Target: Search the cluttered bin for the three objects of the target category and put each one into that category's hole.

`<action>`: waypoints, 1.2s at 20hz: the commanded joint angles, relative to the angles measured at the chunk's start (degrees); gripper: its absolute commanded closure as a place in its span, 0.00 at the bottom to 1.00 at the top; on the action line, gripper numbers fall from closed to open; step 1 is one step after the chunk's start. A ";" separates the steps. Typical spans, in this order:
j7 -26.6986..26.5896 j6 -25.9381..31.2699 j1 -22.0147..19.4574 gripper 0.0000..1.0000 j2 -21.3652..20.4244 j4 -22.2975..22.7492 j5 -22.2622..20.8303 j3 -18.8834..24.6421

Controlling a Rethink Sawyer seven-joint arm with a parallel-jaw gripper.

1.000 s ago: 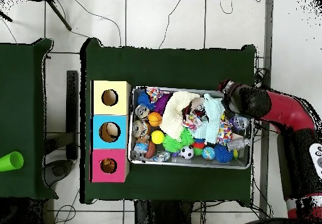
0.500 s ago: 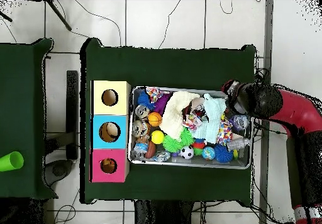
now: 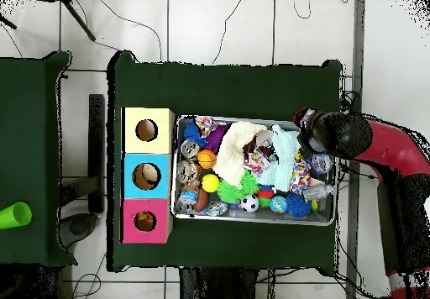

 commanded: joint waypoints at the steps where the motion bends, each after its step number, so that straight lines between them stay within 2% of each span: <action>1: -4.47 -5.18 -0.32 0.00 4.39 6.83 -2.68 -0.29; 5: -2.11 -8.36 0.55 0.00 4.47 8.05 -3.36 -1.49; 9: -2.47 -10.36 -0.48 0.00 4.47 9.82 -3.20 -1.56; 17: -0.90 -15.74 -2.55 0.00 2.41 16.44 -3.45 -2.99; 24: -2.68 -17.77 -7.08 0.00 0.51 21.73 -3.14 -2.07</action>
